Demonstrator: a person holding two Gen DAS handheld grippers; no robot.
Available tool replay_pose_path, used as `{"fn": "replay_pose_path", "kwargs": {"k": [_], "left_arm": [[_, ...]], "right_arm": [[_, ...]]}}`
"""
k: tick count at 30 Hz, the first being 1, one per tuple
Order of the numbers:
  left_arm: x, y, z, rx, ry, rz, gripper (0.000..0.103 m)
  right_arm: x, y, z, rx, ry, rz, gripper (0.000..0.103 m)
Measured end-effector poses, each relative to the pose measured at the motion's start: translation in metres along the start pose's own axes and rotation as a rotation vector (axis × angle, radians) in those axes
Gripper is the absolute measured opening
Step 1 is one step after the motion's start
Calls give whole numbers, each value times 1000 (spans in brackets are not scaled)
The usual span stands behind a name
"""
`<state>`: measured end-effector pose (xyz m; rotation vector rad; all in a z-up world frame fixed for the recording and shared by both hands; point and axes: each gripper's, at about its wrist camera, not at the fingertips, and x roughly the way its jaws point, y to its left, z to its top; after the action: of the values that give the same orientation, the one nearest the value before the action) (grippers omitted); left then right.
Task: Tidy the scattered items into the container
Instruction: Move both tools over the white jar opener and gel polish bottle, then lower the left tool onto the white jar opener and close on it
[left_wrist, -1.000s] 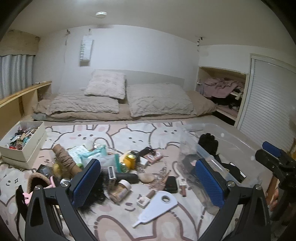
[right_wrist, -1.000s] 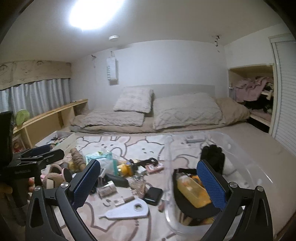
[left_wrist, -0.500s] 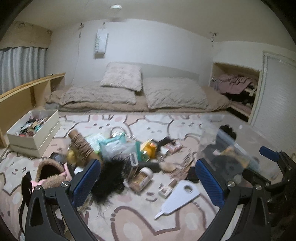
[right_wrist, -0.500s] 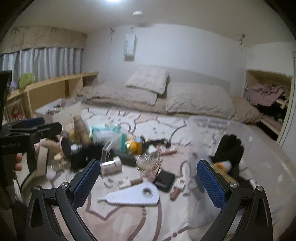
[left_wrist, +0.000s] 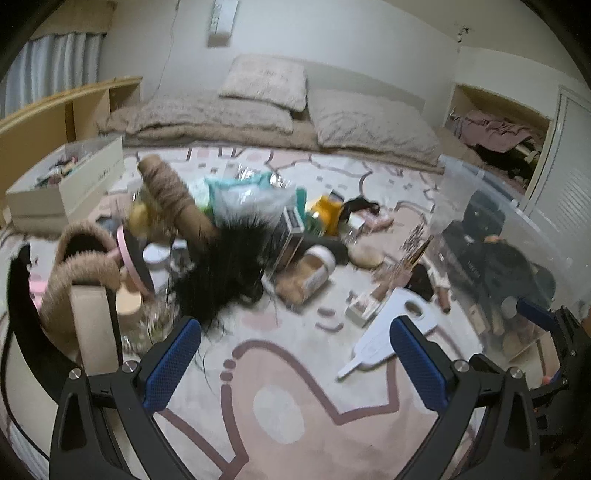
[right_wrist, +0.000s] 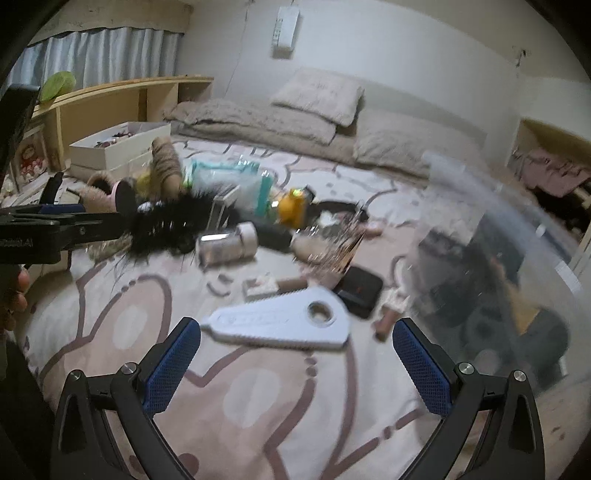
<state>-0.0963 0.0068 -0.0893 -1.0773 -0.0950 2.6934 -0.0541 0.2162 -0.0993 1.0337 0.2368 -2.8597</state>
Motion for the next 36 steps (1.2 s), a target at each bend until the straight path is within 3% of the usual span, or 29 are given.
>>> {"fn": "replay_pose_path", "kwargs": {"k": [13,25,30,36], "left_arm": [[51,15,-42,-8,124,42,103],[87,9,-73,49,176,19,103],[93,2,-77,105,151,53,103],[95,3,-77,106,123,31,103]], "right_arm": [[55,-8,-19,116,101,72,103],[111,-41,7,128,133,6,103],[133,-57,12,229,169,103,103],[157,-55,4,267,231,189,103]]}}
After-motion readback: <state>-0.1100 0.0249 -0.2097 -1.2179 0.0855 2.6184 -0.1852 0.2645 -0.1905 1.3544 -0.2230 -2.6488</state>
